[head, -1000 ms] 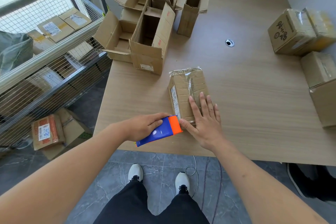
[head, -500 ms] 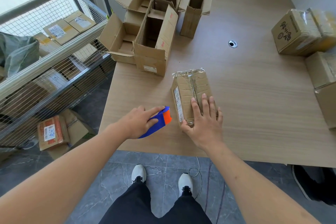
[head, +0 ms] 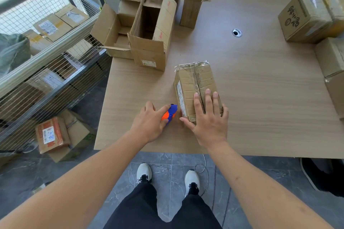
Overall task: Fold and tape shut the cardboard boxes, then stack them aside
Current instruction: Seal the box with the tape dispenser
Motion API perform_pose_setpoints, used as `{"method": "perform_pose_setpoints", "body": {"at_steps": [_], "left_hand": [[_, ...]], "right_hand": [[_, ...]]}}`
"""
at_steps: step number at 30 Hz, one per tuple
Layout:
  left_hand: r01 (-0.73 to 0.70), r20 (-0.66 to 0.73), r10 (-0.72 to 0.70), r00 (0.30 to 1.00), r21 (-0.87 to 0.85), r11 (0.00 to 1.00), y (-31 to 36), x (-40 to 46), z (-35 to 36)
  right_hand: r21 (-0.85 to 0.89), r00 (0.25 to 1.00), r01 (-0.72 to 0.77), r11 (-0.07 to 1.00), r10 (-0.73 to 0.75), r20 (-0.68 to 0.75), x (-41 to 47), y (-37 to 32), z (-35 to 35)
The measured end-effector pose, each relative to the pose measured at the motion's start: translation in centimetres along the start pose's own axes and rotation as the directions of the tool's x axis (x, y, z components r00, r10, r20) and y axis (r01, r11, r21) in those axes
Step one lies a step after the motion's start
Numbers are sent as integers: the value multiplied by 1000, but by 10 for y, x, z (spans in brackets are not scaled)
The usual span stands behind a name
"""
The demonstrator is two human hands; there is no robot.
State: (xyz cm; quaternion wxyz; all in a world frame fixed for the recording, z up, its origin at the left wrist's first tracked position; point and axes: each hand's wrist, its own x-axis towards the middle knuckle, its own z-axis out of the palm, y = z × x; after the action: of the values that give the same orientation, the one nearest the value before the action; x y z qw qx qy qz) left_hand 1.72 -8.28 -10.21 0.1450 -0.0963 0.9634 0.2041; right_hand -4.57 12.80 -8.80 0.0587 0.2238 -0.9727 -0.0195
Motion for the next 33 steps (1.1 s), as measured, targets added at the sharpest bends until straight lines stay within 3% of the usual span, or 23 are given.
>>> {"method": "perform_pose_setpoints", "body": {"at_steps": [4,7,11,14,22,26,29,33], "left_hand": [[-126,-164,115,980,-55,991,5,-2,-9],[-280,-285,242,927,-100,955,16,-4,-20],[-474,-342,427,837,-66,878,36,-6,-29],[-568,-317,541,779,6,823,53,-3,-25],[-529,-278,501,820,-31,848,69,5,-5],[-526,-331,478,813,-69,847,70,1,2],[-514,-319,465,826,-86,853,73,0,1],[-420,-311,412,857,45,907,87,2,-12]], "right_hand": [[41,999,12,999,-14,34,0,3,-6],[67,991,62,996,-69,112,2,16,-15],[153,962,123,981,-156,226,9,34,-30],[226,952,145,963,-198,233,10,44,-32],[365,970,214,906,-242,33,1,63,-20],[447,965,225,866,-260,19,-2,67,-14],[606,949,195,771,-303,81,1,83,-14],[671,957,215,709,-291,1,-7,103,-19]]}}
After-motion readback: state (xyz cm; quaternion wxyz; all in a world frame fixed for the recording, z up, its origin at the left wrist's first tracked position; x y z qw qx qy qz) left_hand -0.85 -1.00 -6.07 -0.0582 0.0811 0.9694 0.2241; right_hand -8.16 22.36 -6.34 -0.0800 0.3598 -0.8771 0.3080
